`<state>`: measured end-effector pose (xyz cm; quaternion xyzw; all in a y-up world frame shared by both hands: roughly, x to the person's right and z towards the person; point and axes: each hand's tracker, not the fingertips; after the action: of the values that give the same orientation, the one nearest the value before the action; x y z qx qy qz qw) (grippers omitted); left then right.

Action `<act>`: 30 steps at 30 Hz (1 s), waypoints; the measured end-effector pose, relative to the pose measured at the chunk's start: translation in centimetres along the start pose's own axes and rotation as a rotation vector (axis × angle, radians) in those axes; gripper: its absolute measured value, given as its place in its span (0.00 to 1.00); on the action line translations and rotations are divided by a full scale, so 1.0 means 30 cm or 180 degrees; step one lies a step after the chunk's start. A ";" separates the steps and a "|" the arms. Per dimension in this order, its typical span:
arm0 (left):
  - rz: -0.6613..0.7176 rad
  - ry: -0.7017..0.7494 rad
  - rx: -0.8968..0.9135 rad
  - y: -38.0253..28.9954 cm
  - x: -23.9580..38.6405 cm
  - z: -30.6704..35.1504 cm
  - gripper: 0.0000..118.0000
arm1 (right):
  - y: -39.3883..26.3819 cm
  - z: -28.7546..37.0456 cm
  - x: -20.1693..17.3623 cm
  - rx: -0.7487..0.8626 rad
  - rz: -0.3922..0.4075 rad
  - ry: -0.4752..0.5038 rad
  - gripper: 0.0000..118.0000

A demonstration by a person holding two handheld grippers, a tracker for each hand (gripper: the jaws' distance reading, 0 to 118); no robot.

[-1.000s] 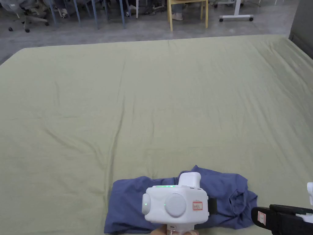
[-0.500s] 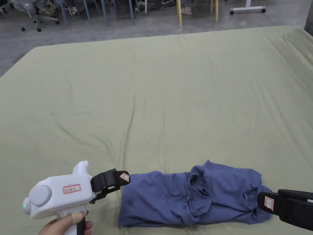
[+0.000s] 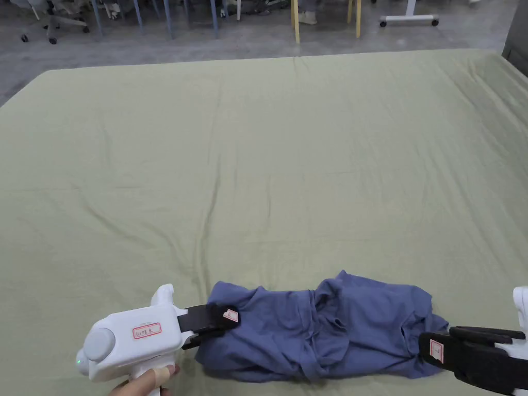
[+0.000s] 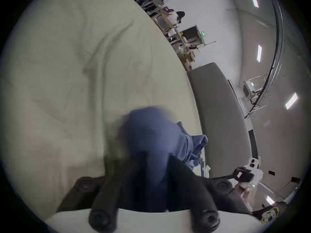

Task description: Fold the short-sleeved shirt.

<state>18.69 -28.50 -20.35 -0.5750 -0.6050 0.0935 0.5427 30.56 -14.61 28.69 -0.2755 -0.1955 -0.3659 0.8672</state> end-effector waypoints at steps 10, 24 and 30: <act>0.0316 -0.0156 0.0223 0.023 0.008 0.198 0.06 | -0.002 0.010 0.000 0.0013 -0.0001 0.0001 0.02; 0.0165 0.1255 0.0340 -0.032 0.370 0.192 0.06 | -0.035 -0.038 0.011 -0.0090 -0.0120 -0.0053 0.02; -0.0164 0.0886 0.0061 -0.086 0.582 -0.117 0.06 | -0.036 -0.023 0.025 -0.0065 -0.0163 -0.0053 0.02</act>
<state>24.20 -17.19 -7.47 -0.5616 -0.5375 0.0046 0.6290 30.35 -16.06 28.93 -0.2823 -0.2059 -0.3877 0.8530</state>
